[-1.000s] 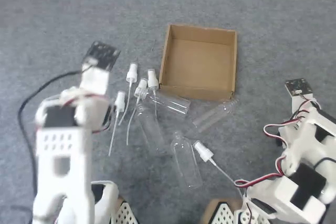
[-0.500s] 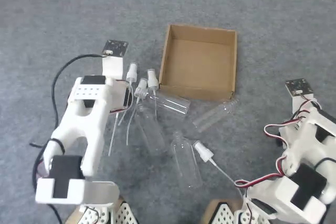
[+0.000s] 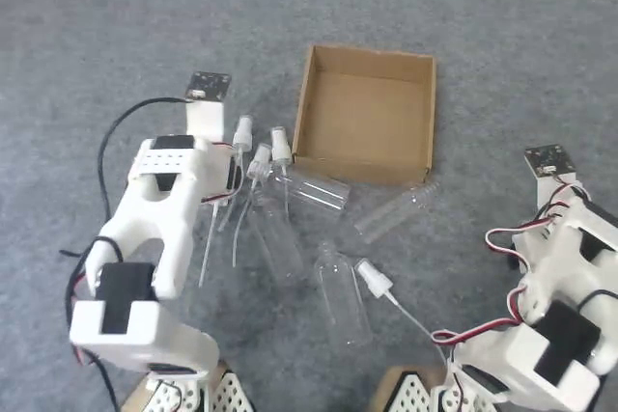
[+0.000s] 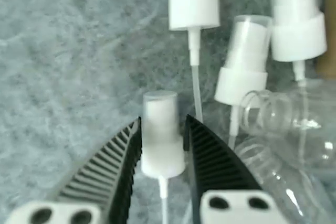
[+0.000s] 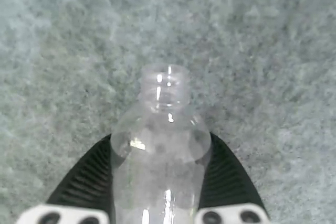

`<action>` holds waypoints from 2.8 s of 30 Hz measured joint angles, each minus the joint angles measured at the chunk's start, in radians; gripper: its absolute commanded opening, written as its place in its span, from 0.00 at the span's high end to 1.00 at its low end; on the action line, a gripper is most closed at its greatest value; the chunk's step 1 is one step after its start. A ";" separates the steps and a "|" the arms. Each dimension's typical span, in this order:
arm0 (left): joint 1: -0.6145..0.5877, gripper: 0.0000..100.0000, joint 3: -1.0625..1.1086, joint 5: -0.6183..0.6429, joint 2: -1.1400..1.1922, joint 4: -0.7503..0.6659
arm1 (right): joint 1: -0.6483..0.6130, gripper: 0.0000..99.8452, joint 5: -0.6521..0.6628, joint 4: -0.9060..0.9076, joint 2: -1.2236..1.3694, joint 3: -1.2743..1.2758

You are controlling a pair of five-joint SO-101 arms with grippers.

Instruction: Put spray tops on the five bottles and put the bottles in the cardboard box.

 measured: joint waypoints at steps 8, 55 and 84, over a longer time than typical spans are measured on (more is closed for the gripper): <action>-0.015 0.99 -0.015 0.002 0.052 -0.017 | 0.000 0.99 0.000 0.000 0.000 0.000; -0.017 0.99 -0.018 0.318 -1.320 0.084 | -1.329 0.99 -0.506 -0.305 -0.600 0.078; 0.095 0.99 0.120 0.446 -1.327 -0.046 | -1.511 0.99 -0.517 -0.624 -0.720 0.400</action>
